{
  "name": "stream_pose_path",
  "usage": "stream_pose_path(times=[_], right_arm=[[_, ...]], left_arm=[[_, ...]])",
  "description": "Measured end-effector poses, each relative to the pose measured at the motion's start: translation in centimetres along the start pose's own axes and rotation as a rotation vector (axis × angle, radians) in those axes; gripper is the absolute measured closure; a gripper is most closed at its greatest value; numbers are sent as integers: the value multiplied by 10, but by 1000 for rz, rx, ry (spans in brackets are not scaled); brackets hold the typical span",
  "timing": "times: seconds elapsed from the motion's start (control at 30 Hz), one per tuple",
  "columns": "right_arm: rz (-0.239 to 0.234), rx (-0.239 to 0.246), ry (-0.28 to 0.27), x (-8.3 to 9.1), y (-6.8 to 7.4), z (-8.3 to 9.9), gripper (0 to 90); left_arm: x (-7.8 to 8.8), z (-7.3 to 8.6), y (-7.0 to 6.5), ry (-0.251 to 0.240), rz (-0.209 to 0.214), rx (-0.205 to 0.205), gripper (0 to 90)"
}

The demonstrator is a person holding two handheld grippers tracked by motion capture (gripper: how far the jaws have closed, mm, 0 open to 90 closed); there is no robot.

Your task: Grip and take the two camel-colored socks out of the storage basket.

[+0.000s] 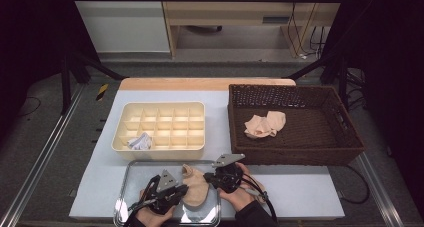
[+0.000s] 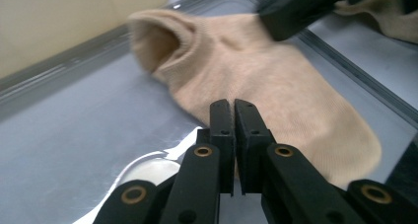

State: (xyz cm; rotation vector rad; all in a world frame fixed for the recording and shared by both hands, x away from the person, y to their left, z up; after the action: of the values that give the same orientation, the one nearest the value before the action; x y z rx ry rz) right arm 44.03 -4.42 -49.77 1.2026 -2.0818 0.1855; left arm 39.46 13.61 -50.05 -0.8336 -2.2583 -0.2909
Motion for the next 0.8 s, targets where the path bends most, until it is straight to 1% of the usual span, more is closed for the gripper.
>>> stream_pose_path(times=[0.03,0.1,0.17,0.27,0.3,0.33,0.37,0.43,0.5,0.53,0.57,0.6,0.63,0.73,0.8], right_arm=[[-1,1,-1,4,2,0,878],[-16,-1,-24,14,7,2,877],[-28,-8,-35,23,13,8,874],[-28,-28,-12,25,17,23,860],[-30,-31,-14,25,16,25,845],[-25,-40,-12,25,15,26,824],[-16,-44,-24,27,12,24,800],[-6,-49,-74,32,9,17,766],[7,-57,-114,35,8,10,746],[24,-46,-122,35,6,7,737],[37,-52,-121,33,5,5,723],[37,-52,-121,33,5,5,723],[55,-54,-109,25,1,5,705],[58,-53,-72,14,-2,8,705],[57,-58,-61,11,-2,9,718]], left_arm=[[0,-1,1,-2,-2,4,860],[-1,-3,3,-6,-8,0,860],[-4,-6,3,-7,-4,-4,860],[-8,-7,-1,-1,-3,-14,857],[-8,-7,-1,-4,-2,-14,849],[-7,-7,-1,-9,-5,-11,822],[-5,-7,0,-15,-9,-5,781],[0,-7,3,-27,-18,8,721],[7,-6,5,-35,-25,23,682],[10,-5,6,-36,-35,27,669],[12,-3,6,-37,-42,35,648],[12,-3,6,-37,-42,35,635],[16,0,4,-35,-39,39,618],[18,4,1,-29,-35,40,614],[17,7,-1,-22,-33,43,629]])
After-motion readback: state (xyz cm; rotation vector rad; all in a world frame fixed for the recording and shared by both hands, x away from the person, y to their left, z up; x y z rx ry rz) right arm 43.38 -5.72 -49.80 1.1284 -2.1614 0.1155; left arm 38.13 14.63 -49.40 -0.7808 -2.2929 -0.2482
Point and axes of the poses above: each handheld gripper's, and its own axes: x roughly backward along the jaws, z roughly out of its underside, y roughly to its left, the point moved 4 cm from there along -x, roughly forward along the jaws, and after that the axes turned 4 degrees about -z, right-handed, at the moved point
